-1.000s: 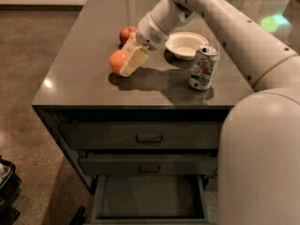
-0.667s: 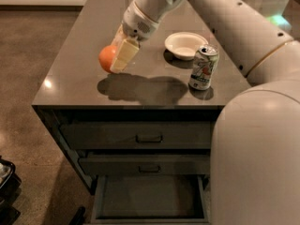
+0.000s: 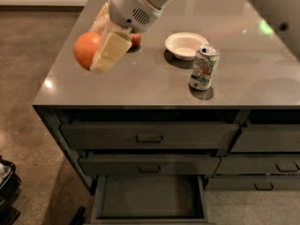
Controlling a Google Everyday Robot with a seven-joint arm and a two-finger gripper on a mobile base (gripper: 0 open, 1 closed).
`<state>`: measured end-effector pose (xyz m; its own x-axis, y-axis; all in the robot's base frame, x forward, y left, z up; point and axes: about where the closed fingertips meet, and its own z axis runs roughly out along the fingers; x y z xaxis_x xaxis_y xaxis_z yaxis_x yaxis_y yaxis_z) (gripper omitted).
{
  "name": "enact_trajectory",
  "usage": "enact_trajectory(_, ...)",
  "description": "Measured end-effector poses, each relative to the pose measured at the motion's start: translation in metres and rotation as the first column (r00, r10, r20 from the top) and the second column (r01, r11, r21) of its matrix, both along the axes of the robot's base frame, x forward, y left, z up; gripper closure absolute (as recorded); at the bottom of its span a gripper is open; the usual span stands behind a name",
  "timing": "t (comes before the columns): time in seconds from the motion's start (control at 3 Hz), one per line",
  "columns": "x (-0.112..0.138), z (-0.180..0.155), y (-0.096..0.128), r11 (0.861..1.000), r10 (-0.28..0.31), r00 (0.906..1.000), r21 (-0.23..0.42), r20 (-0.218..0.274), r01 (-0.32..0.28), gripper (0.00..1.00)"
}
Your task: Place orange into bottom drawer
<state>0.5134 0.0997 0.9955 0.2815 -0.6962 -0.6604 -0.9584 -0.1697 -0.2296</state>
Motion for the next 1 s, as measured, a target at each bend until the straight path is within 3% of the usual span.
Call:
enact_trajectory(0.33,-0.054,0.018,0.008,0.990,0.027,0.9949,0.137,0.097,-0.041,1.00)
enact_trajectory(0.67,-0.045,-0.030,-0.057,0.977,-0.129,0.9893,0.179,0.068,0.115,1.00)
enact_trajectory(1.0,-0.023,-0.068,-0.138,0.942,-0.301,0.9523,0.171,0.052,0.288,1.00)
